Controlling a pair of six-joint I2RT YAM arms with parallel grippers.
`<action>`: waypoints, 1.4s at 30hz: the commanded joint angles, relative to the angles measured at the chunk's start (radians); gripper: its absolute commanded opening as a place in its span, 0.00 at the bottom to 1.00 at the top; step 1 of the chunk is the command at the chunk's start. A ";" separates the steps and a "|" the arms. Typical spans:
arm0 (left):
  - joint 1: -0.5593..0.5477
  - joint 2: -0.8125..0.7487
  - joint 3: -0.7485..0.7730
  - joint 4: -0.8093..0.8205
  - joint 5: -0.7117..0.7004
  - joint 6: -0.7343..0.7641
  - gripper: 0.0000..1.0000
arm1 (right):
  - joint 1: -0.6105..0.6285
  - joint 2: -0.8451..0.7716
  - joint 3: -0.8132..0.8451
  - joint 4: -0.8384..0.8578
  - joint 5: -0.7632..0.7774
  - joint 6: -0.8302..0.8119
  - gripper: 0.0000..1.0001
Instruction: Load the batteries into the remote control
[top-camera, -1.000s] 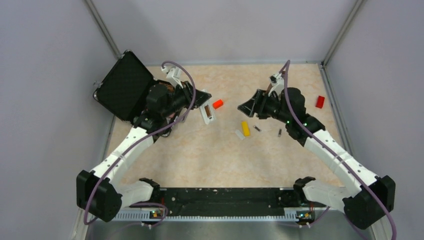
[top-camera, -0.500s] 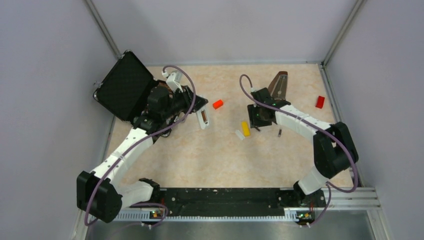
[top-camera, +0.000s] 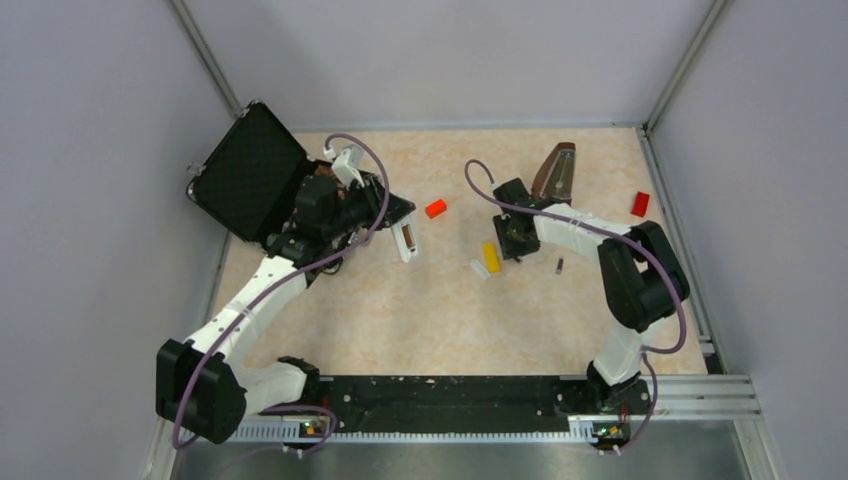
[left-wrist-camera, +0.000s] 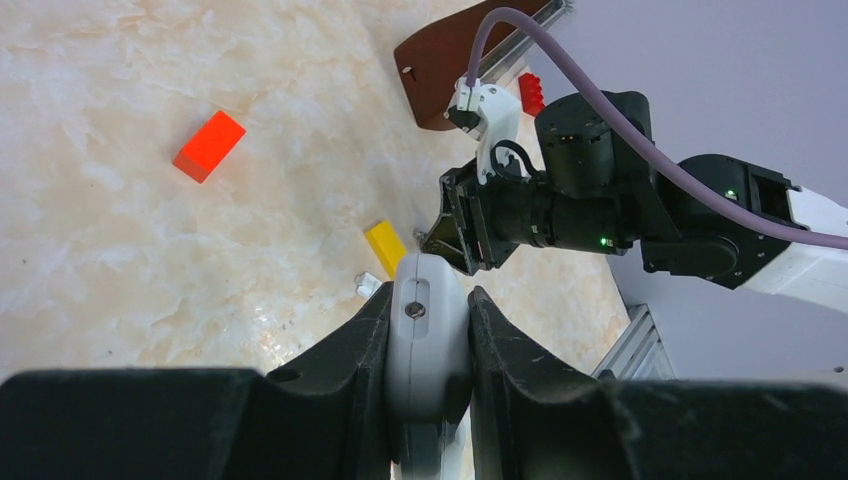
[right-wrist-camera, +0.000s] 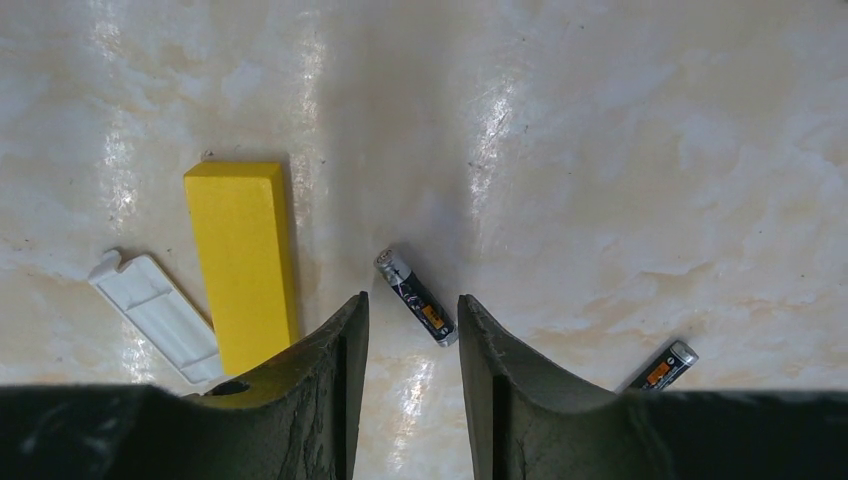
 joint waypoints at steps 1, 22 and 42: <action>0.007 0.007 -0.004 0.072 0.024 -0.011 0.00 | 0.002 0.011 0.020 0.034 0.034 -0.011 0.37; 0.013 0.007 -0.020 0.092 0.046 -0.059 0.00 | -0.021 -0.048 -0.043 0.084 -0.068 0.070 0.06; 0.011 0.007 0.012 0.270 0.133 -0.352 0.00 | 0.254 -0.655 -0.084 0.622 -0.204 0.309 0.04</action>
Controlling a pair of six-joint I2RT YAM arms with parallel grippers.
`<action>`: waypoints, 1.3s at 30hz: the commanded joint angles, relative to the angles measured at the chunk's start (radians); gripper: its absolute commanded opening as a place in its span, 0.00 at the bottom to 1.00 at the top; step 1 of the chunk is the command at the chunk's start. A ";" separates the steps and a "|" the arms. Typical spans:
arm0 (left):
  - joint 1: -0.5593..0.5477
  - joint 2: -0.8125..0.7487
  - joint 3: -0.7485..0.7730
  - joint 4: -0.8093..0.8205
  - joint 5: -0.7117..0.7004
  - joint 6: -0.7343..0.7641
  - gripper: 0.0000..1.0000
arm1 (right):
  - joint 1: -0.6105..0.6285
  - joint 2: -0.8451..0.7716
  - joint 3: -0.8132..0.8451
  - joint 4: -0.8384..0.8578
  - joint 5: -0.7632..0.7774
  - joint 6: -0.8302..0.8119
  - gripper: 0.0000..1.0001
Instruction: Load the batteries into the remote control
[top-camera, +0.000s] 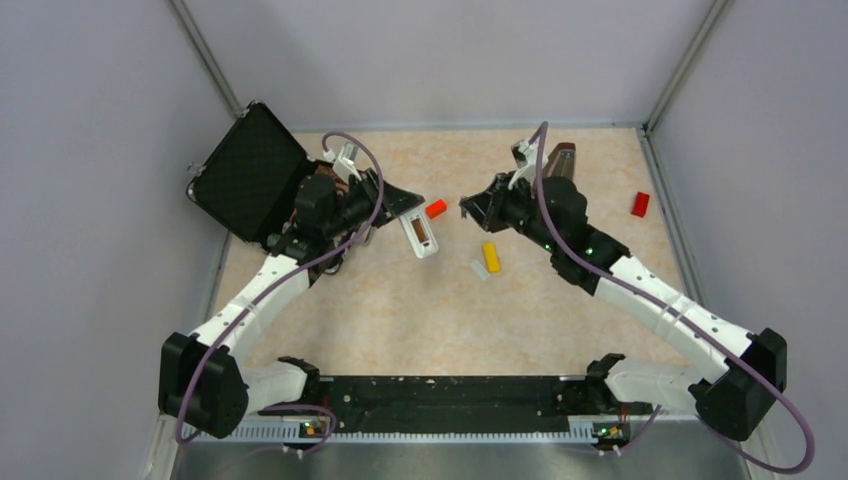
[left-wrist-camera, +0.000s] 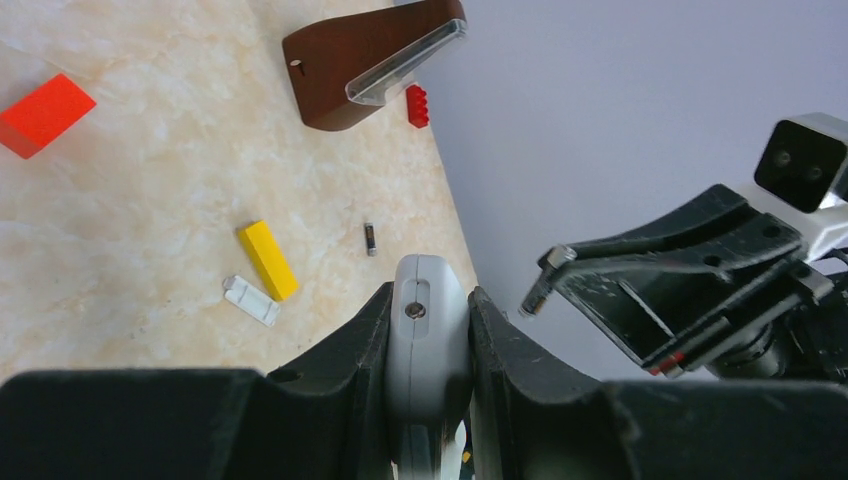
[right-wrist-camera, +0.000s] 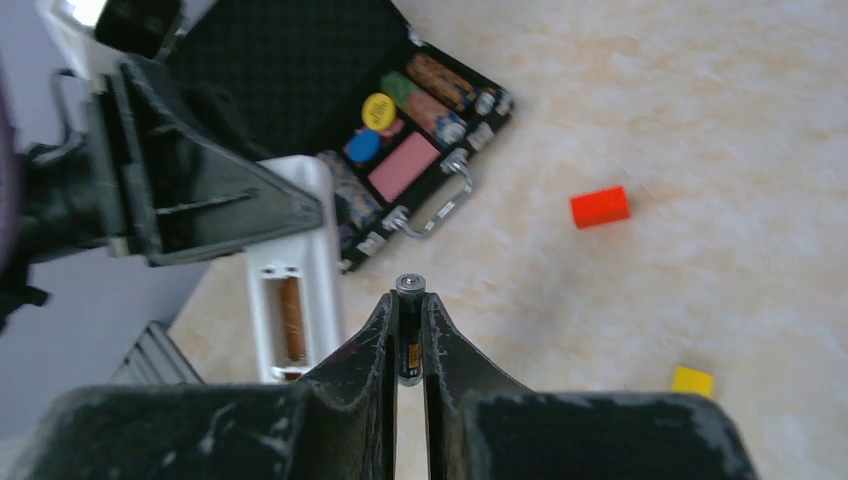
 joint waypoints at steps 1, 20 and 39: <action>0.005 -0.022 0.032 0.122 0.038 -0.043 0.00 | 0.073 -0.020 0.049 0.187 -0.020 0.035 0.05; 0.003 -0.010 0.159 -0.221 0.004 -0.086 0.00 | 0.287 0.122 0.151 0.181 0.086 -0.117 0.06; 0.005 0.031 0.193 -0.242 0.052 -0.078 0.00 | 0.288 0.164 0.109 0.178 0.087 -0.169 0.07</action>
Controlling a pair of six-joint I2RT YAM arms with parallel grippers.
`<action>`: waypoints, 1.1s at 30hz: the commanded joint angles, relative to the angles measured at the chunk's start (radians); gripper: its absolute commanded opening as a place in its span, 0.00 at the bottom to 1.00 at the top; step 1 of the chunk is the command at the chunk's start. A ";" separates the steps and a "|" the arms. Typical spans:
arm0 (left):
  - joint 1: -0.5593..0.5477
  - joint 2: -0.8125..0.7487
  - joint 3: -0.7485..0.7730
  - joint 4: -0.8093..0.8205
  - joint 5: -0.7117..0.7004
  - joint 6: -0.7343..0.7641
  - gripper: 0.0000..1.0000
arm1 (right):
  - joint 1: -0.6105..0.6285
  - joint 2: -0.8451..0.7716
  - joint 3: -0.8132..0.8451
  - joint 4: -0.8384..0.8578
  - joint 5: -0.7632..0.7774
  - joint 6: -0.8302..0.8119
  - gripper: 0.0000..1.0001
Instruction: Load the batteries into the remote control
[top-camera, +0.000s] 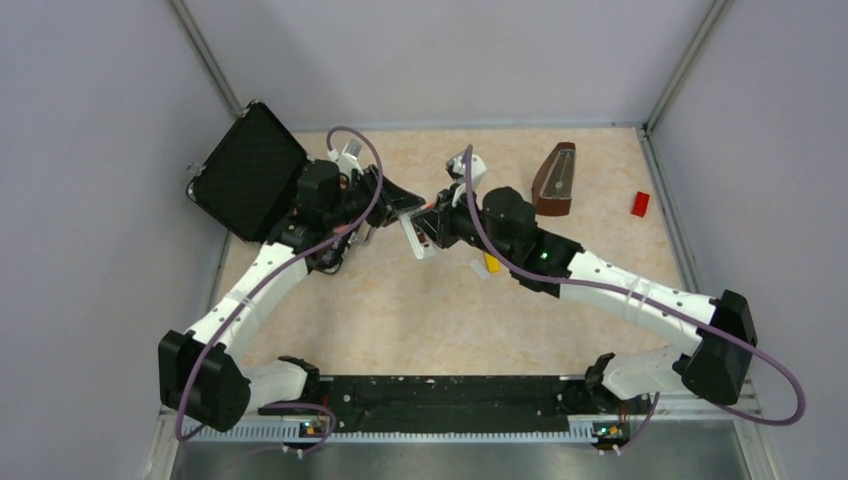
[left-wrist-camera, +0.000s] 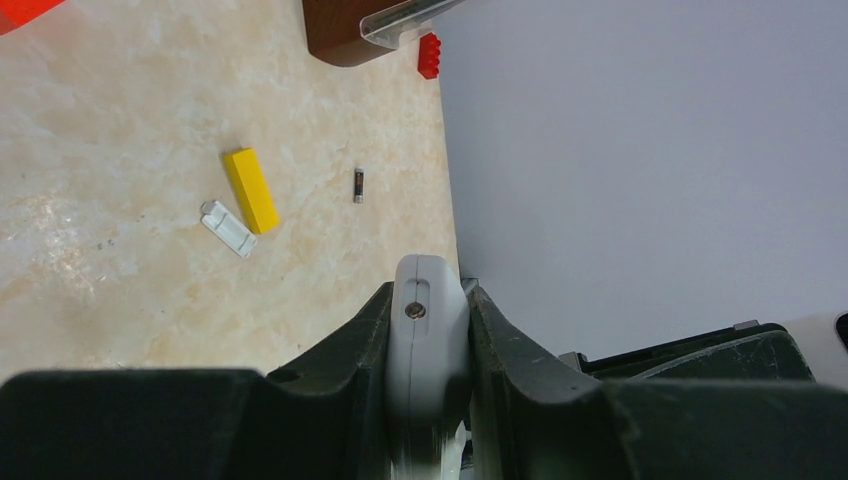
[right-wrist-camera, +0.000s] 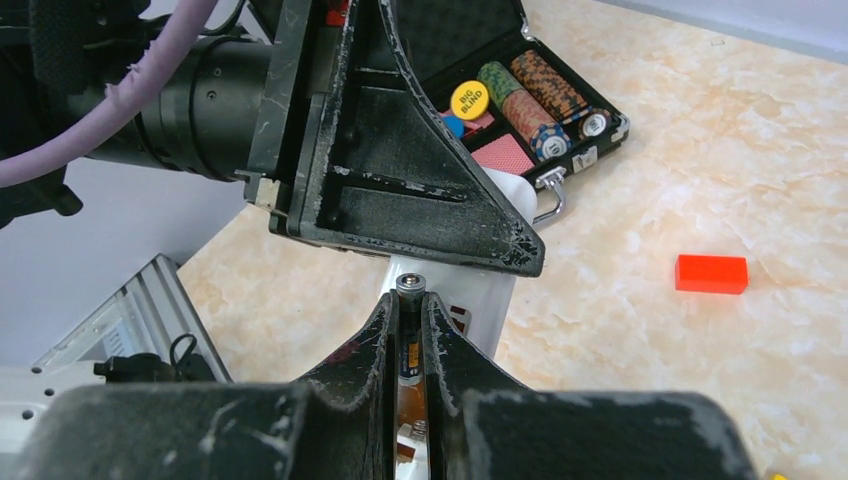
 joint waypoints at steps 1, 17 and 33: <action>0.005 0.003 0.053 0.030 0.018 0.004 0.00 | 0.012 -0.005 -0.002 0.034 0.014 -0.027 0.07; 0.004 0.017 0.075 0.008 0.018 0.035 0.00 | 0.011 0.006 -0.020 0.006 0.022 -0.061 0.11; 0.007 0.030 0.085 -0.014 0.016 0.057 0.00 | 0.012 0.029 0.019 -0.110 -0.006 -0.031 0.21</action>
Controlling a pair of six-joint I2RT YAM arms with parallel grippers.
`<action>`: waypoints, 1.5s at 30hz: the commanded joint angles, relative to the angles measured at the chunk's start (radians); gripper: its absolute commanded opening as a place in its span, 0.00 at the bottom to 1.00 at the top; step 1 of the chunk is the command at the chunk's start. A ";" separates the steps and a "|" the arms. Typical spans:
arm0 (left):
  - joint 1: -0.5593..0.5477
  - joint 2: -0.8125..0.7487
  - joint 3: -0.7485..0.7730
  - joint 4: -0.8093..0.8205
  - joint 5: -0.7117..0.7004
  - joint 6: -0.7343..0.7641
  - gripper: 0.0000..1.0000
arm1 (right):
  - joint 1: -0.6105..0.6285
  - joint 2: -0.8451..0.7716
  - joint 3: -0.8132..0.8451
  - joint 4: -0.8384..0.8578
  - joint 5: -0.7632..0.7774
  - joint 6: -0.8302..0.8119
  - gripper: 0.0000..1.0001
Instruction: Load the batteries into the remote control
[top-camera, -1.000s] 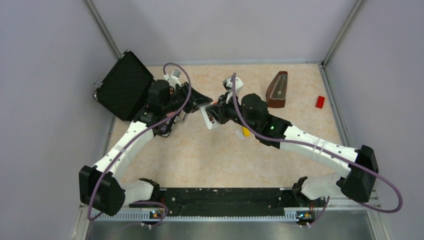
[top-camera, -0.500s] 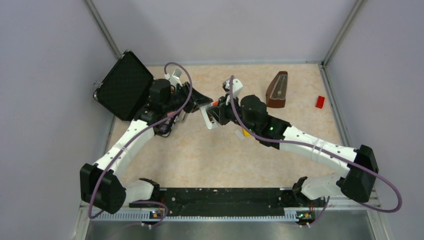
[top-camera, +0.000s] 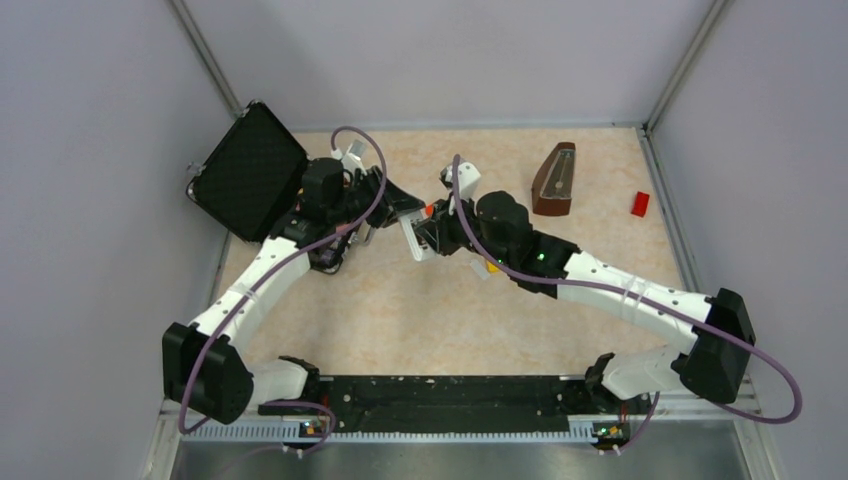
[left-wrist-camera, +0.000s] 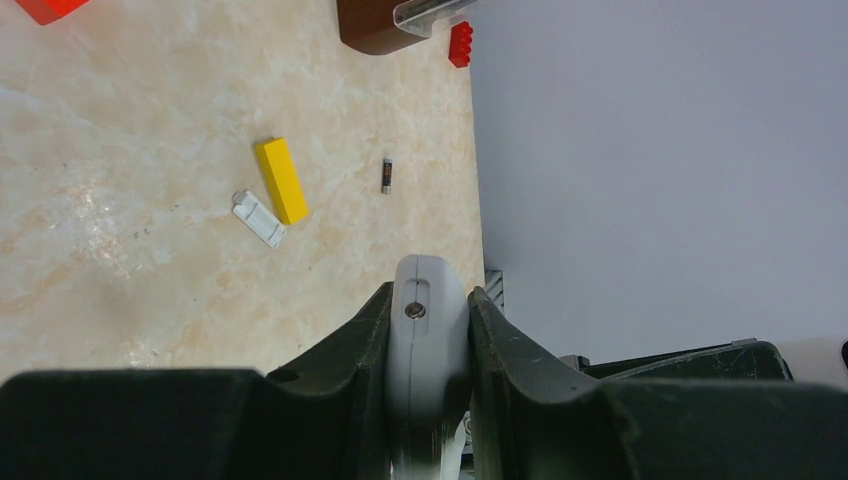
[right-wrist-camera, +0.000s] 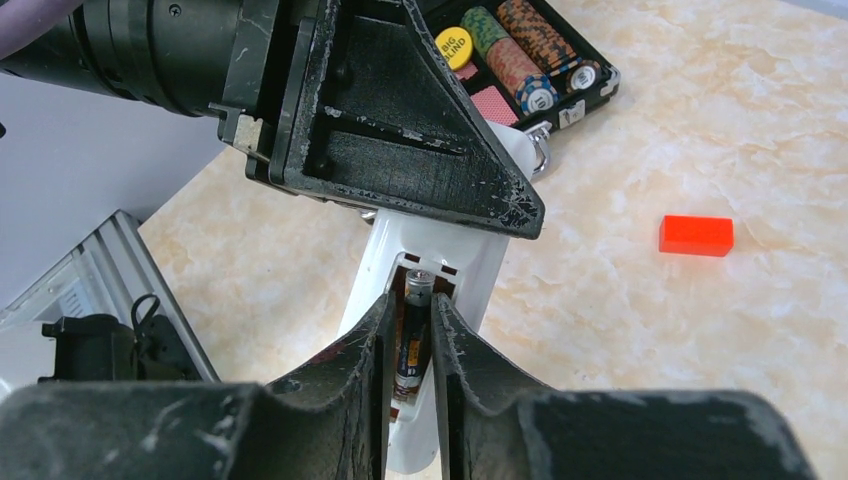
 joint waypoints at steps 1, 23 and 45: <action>0.005 -0.005 0.054 0.045 0.016 0.005 0.00 | 0.010 0.015 0.043 -0.052 -0.002 0.021 0.21; 0.008 -0.004 0.054 0.029 0.014 0.027 0.00 | -0.027 -0.078 0.067 -0.075 -0.029 0.165 0.46; 0.008 0.029 0.067 0.222 0.017 0.008 0.00 | -0.173 -0.097 -0.069 0.087 -0.206 0.937 0.99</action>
